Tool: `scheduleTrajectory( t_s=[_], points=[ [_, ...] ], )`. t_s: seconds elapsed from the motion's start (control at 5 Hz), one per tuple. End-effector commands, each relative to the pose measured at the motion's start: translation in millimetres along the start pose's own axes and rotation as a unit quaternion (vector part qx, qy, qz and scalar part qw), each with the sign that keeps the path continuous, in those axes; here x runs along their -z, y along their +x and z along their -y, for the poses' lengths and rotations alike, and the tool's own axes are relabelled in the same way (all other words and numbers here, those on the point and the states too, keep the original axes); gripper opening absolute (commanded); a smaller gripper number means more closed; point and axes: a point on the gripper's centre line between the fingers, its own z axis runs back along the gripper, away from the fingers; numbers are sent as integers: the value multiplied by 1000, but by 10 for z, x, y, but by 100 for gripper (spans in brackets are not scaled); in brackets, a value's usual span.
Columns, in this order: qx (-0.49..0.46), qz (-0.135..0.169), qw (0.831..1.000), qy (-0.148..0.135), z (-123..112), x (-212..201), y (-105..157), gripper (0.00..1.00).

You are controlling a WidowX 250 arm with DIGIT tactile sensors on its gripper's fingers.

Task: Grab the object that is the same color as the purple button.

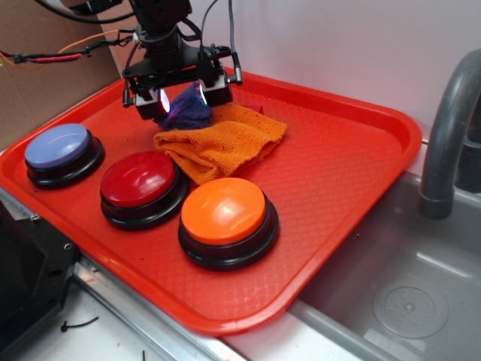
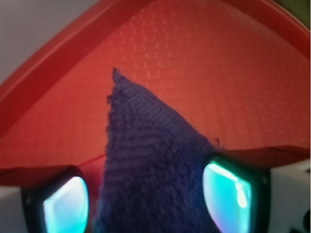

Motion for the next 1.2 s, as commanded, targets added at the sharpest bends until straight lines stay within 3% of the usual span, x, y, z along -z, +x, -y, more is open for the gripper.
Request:
scheduleTrajectory(
  t_s=[0.0, 0.4, 0.6, 0.8, 1.0],
  points=[
    [-16, -1, 1000, -17, -118, 18, 123, 1],
    [1, 15, 1000, -17, -96, -79, 134, 0],
    [68, 23, 997, -15, -22, -291, 190, 0],
    [188, 6, 982, -10, 101, -677, 251, 0],
    [272, 3, 962, -32, 217, -969, 178, 0]
  ],
)
